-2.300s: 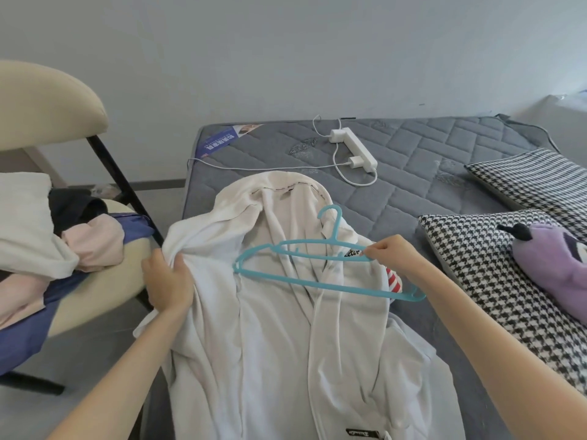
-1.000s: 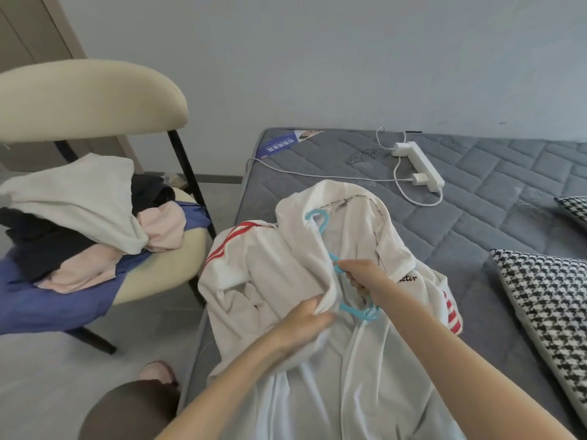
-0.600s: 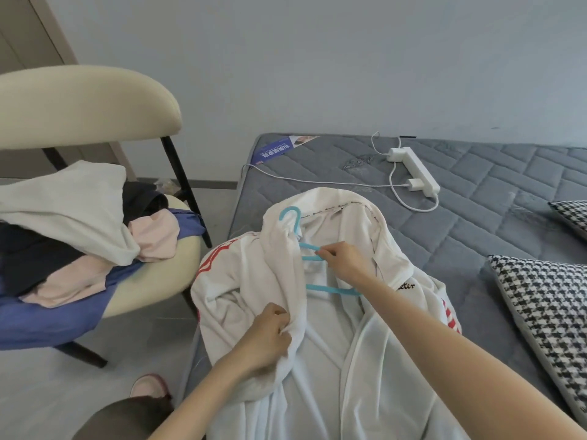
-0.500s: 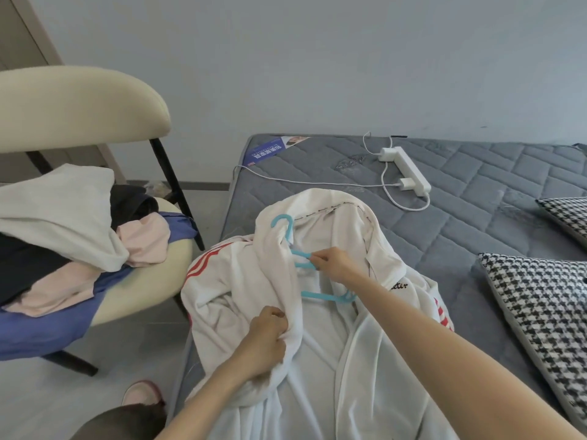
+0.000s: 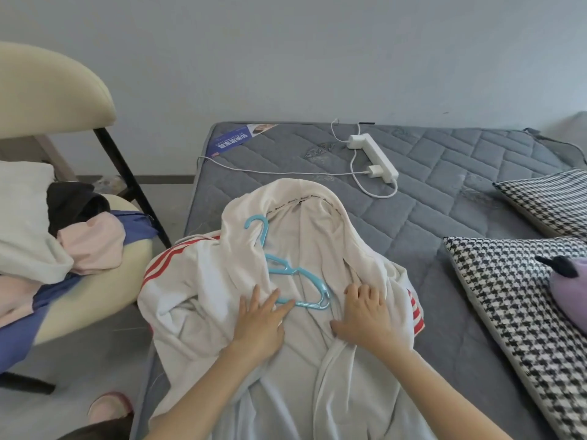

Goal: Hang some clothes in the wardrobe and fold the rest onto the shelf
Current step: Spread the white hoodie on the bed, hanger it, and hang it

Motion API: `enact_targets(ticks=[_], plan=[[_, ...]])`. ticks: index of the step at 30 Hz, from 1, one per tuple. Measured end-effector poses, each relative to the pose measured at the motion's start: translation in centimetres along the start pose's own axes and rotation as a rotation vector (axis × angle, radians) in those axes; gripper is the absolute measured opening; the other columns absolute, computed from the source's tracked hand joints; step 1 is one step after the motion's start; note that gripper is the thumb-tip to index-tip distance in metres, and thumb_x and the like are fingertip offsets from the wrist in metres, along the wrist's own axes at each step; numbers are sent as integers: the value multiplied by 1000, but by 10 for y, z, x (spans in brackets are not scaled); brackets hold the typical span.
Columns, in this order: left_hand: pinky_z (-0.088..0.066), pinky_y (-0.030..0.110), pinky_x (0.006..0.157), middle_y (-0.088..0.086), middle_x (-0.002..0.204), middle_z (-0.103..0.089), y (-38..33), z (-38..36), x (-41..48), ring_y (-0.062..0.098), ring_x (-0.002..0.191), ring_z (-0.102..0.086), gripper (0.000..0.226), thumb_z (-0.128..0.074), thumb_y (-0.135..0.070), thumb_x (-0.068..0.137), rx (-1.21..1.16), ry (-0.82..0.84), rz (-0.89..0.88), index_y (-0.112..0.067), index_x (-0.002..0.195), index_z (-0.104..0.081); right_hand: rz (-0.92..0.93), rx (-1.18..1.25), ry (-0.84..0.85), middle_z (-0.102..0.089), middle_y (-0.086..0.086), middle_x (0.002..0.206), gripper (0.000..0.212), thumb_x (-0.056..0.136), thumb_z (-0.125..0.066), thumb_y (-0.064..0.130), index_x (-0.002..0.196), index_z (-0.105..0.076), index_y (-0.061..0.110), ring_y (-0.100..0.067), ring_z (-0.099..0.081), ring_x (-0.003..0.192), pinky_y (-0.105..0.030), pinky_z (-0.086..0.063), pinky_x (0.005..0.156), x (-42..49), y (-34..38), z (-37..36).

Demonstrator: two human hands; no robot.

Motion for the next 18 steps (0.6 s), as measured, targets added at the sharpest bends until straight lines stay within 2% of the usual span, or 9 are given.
enact_targets(ticks=[3,6,7,9,10,12,13,15,18], plan=[[-2,45,117,-9,160,2,3,-8,1,36,145,7,56,-27,-30,101,6,-12,11,-45,149,-4,-21,-45,-48,-45,-5,117,58,77,-59,53,117,-40,16,-27,-44,111,-34,-34,101,0,-3,-3],[-6,44,117,-7,160,3,5,-6,2,37,145,4,55,-27,-32,101,18,-25,10,-46,149,-4,-64,-2,-206,-50,-10,92,53,49,-76,31,91,-51,12,-30,-49,79,-38,-43,73,0,-2,8],[-8,43,116,-6,160,4,6,-7,2,37,145,3,54,-27,-32,101,28,-26,13,-46,149,-4,-82,1,-271,-48,-11,94,56,44,-77,29,91,-52,12,-30,-48,77,-39,-43,71,-1,-6,11],[-16,43,114,-1,160,-4,9,-10,3,39,143,-6,53,-28,-33,101,61,-31,16,-44,149,-8,-172,105,-302,-38,-12,121,70,58,-74,41,116,-43,18,-34,-44,98,-43,-41,85,-2,-20,12],[-26,42,109,3,156,-19,10,-11,5,40,138,-20,52,-33,-33,100,70,-67,12,-42,149,-16,-272,257,-281,-29,-13,134,81,63,-74,46,129,-34,21,-36,-39,113,-45,-36,96,-2,-29,12],[-44,39,79,2,122,-55,9,-2,8,33,104,-50,44,-55,-36,91,64,-199,17,-37,134,-50,-478,617,-221,-25,-18,141,95,69,-77,40,142,-22,13,-38,-29,127,-44,-28,106,-2,-44,8],[-42,36,63,-2,99,-62,8,1,11,27,85,-55,36,-70,-37,80,95,-245,3,-35,116,-66,-490,676,-187,-31,-20,137,88,72,-75,33,140,-27,7,-37,-32,126,-41,-31,103,-1,-47,8],[-34,32,54,-6,77,-60,6,8,16,23,70,-53,26,-83,-37,65,140,-322,-11,-33,89,-73,-413,668,-173,-48,-16,117,56,74,-71,25,119,-49,0,-31,-48,106,-33,-40,80,1,-51,9],[-29,33,59,-3,86,-57,4,16,20,23,79,-50,9,-67,-32,87,33,-352,-39,-31,95,-70,-353,719,-221,-56,-6,69,24,78,-66,22,79,-60,-2,-24,-52,69,-33,-37,53,0,-57,24]])
Point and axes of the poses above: each hand's wrist, its own x-axis towards the middle knuckle, its own z-axis out of the back of the hand, y = z × x, the point moved 4 cm from there along x, towards the middle knuckle
